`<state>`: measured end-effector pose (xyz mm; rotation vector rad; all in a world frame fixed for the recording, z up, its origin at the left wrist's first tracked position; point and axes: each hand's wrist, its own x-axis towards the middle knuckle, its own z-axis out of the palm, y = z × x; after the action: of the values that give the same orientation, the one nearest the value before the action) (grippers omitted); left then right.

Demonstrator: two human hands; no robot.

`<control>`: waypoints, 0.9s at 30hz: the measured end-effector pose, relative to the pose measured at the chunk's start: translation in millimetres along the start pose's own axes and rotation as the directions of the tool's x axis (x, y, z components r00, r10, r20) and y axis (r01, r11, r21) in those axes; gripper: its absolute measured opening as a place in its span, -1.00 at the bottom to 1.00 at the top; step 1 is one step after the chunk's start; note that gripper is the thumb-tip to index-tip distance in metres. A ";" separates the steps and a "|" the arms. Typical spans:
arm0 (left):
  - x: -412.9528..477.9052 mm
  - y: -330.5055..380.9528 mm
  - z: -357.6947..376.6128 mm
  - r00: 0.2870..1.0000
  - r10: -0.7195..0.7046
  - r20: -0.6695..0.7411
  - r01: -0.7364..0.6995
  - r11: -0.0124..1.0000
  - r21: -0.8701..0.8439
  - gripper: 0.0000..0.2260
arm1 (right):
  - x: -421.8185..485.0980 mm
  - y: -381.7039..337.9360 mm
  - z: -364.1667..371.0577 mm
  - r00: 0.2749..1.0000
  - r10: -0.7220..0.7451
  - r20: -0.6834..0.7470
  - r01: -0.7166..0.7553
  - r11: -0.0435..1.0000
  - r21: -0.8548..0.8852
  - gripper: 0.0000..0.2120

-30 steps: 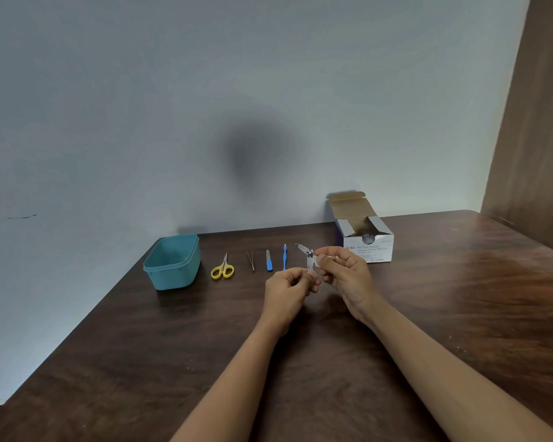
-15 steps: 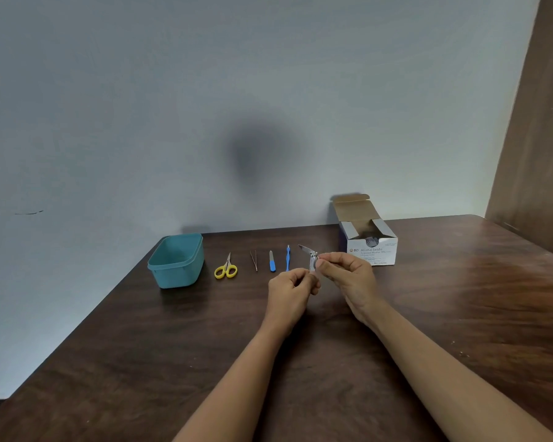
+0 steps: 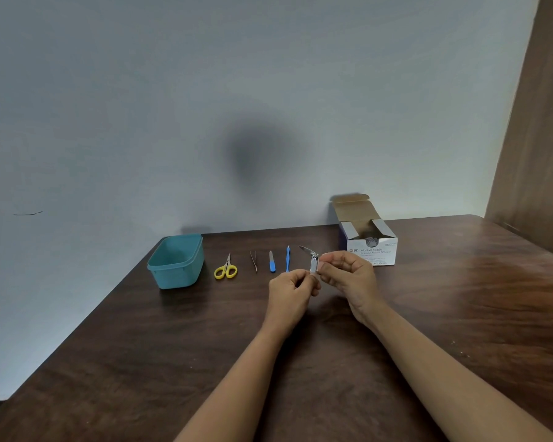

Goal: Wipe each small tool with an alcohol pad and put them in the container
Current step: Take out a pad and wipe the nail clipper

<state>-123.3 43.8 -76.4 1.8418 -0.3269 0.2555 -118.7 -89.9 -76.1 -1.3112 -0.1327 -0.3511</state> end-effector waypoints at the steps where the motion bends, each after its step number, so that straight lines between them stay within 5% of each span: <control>1: -0.2 0.1 0.2 1.000 0.002 0.004 -0.002 1.000 0.006 -0.78 | 0.1 0.0 -0.2 1.000 -0.008 -0.015 0.008 1.000 0.000 -0.87; 16: 0.7 0.4 0.1 1.000 0.008 0.013 -0.008 0.999 0.041 -0.75 | 5.7 7.7 0.7 0.996 -0.083 0.024 0.085 0.989 -0.123 -0.77; 22: 0.6 1.0 1.2 1.000 0.008 0.018 -0.009 0.999 0.043 -0.74 | 6.3 5.3 -0.4 0.998 0.017 0.067 -0.022 0.996 0.083 -0.74; 27: 1.2 -0.2 0.0 1.000 0.000 0.019 0.000 1.000 0.025 -0.75 | 6.7 6.0 -4.0 0.981 0.106 0.162 -0.117 0.991 0.059 -0.75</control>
<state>-122.0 43.7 -76.1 1.8697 -0.3385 0.2429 -110.8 -93.6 -80.8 -1.2722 -0.2023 -0.1448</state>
